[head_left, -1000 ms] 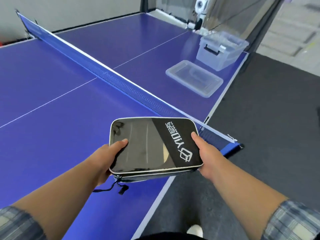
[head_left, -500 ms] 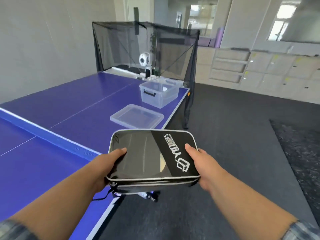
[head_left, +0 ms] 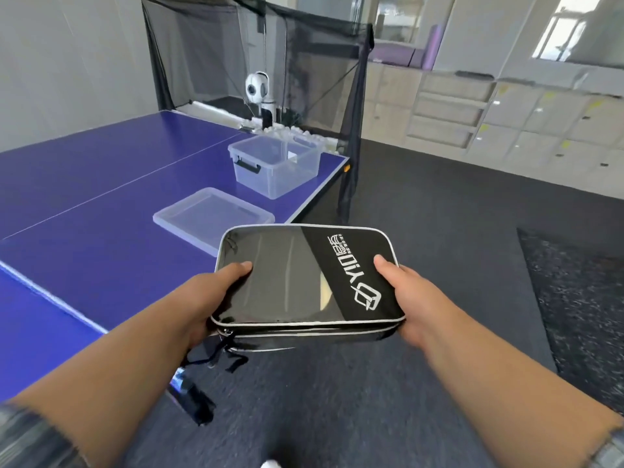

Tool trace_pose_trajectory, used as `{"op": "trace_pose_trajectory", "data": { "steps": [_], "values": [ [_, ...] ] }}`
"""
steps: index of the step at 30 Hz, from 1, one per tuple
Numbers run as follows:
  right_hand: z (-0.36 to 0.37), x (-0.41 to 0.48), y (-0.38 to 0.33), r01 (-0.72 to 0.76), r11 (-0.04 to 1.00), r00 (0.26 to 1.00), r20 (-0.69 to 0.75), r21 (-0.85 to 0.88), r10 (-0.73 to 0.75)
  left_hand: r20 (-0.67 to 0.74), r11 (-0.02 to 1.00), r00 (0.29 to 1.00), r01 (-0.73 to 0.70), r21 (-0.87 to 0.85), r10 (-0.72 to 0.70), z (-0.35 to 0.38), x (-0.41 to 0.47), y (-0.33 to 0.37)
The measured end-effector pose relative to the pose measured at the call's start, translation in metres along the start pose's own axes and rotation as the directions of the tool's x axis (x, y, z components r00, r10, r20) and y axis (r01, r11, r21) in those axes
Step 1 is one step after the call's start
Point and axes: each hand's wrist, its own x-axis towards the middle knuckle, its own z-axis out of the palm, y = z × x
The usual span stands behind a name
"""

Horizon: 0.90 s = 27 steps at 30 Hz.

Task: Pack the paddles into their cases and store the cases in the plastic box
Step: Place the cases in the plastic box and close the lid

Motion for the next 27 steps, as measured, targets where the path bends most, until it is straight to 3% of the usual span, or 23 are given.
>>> {"op": "trace_pose_trajectory", "data": {
  "steps": [15,27],
  "values": [
    [-0.048,0.257,-0.133,0.039,0.998,0.999,-0.029,0.044,-0.037,0.056,0.999,0.998,-0.015,0.044,0.013,0.142,0.241,0.142],
    [-0.076,0.502,-0.227,-0.048,0.996,0.982,0.178,-0.071,0.06,-0.182,0.997,0.983,-0.034,-0.069,0.021,0.236,0.398,0.204]
  ]
}}
